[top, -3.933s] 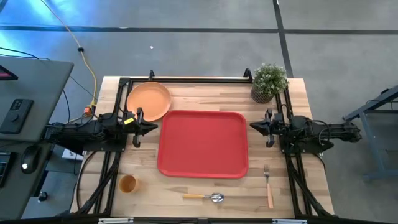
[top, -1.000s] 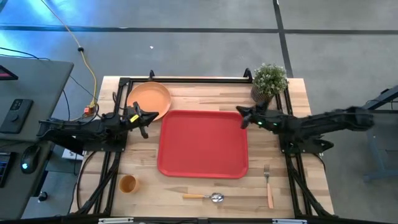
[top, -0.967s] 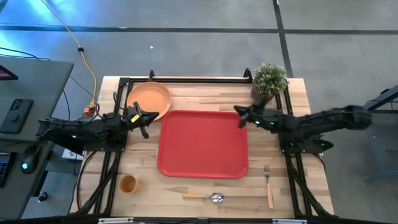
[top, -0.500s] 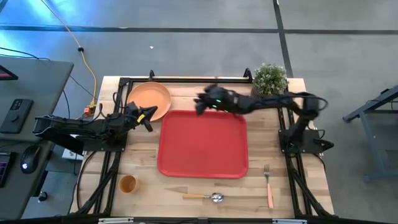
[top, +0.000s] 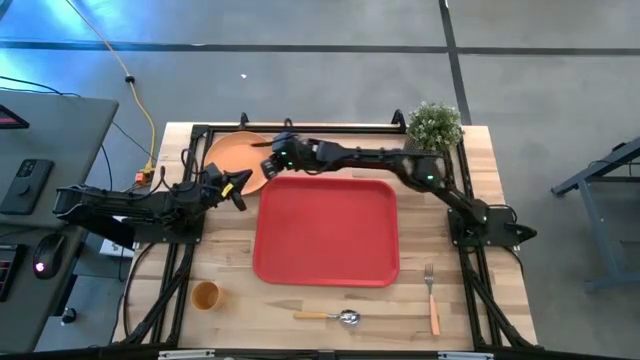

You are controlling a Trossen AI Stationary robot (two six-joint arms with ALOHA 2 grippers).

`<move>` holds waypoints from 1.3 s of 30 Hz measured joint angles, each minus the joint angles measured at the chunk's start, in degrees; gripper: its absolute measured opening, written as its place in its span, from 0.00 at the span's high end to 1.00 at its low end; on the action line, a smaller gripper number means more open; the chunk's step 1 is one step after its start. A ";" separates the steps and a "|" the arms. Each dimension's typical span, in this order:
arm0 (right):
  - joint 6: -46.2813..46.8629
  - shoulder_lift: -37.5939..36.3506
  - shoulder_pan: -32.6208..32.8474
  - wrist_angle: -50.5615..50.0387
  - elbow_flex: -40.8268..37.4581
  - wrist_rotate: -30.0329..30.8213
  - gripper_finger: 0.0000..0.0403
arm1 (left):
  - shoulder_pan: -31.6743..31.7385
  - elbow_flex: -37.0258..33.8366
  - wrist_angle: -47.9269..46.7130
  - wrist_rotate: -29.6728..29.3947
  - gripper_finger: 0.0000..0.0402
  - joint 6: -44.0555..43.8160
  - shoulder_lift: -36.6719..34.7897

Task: Pick and place plate/cup/fork/spoon on tray
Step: Put the orange plate on the center of the red serving tray

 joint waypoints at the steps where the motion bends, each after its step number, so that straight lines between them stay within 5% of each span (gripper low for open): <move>1: 0.05 2.22 0.00 -1.77 3.60 0.34 0.64 | 0.00 0.00 0.34 -0.52 0.99 -0.67 -0.02; 3: 1.54 6.13 -0.08 -5.61 9.57 1.58 0.64 | 0.00 0.02 1.43 -0.59 0.99 -1.56 0.00; 11: 14.04 5.85 -2.22 -0.31 -0.22 0.69 0.64 | 0.00 0.02 1.13 2.73 0.99 -2.26 -0.01; 39: 13.95 9.28 -0.79 9.49 -1.23 -1.63 0.68 | 0.00 0.02 0.96 2.88 0.99 -3.45 -0.01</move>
